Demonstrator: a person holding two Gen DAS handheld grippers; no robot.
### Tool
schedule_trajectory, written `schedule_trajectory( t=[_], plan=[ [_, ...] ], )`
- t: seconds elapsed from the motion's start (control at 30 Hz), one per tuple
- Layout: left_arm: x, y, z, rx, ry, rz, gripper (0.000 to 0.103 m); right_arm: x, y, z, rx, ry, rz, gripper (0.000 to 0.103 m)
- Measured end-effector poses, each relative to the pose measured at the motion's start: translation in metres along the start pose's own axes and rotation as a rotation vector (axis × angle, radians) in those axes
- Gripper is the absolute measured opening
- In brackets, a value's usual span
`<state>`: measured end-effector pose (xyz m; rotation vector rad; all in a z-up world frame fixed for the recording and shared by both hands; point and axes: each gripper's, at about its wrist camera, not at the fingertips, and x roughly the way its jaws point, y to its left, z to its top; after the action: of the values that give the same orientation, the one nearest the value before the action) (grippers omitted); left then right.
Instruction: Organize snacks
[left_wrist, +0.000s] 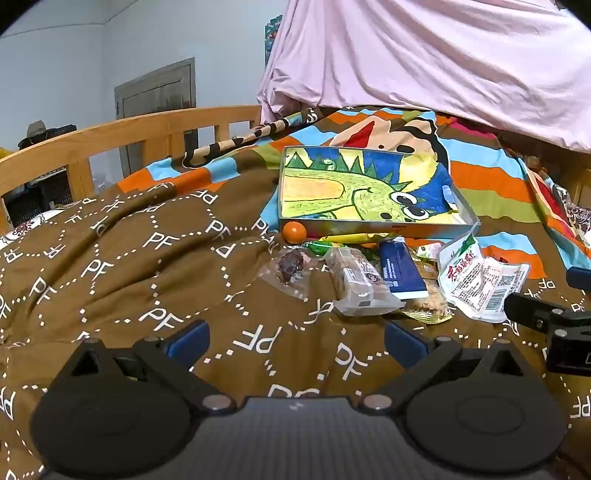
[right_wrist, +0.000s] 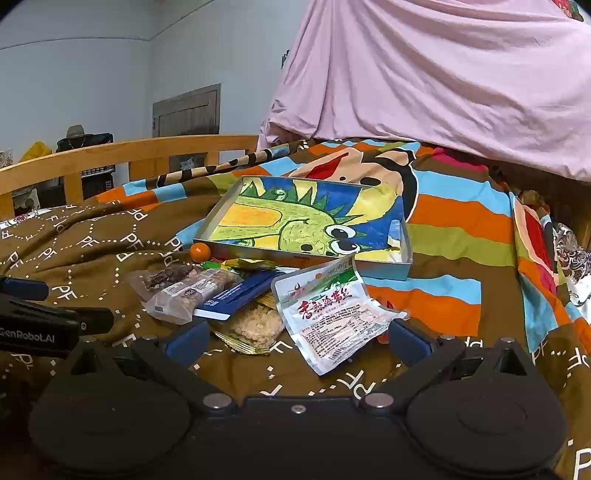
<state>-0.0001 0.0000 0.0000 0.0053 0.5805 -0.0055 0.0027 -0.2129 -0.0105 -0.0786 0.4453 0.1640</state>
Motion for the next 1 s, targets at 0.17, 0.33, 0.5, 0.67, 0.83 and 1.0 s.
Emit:
schedule_trajectory(
  t=[0.17,0.33,0.5,0.67,0.83,1.0],
  plan=[
    [-0.0005,-0.0001,0.0001,0.0,-0.001,-0.003,0.103,-0.0008,-0.0011,-0.001,0.002,-0.003,0.005,0.103],
    [-0.0021,0.0013,-0.0028,0.001,-0.002,-0.003,0.103,-0.0024,0.0024,-0.0006,-0.008,-0.004,0.006,0.102],
    [-0.0024,0.0004,-0.0015,0.001,0.001,-0.004,0.103,-0.0009,0.0028,-0.0011,-0.003,0.001,0.008,0.102],
    [-0.0022,0.0003,-0.0017,0.001,0.001,-0.004,0.103,0.0001,0.0013,-0.0011,-0.001,0.002,0.014,0.103],
    [-0.0017,0.0,-0.002,0.002,0.003,-0.004,0.103,-0.0004,0.0019,-0.0015,-0.004,0.007,0.023,0.102],
    [-0.0013,0.0011,-0.0027,-0.006,0.008,-0.003,0.103,0.0001,0.0025,-0.0015,-0.007,0.006,0.024,0.102]
  ],
)
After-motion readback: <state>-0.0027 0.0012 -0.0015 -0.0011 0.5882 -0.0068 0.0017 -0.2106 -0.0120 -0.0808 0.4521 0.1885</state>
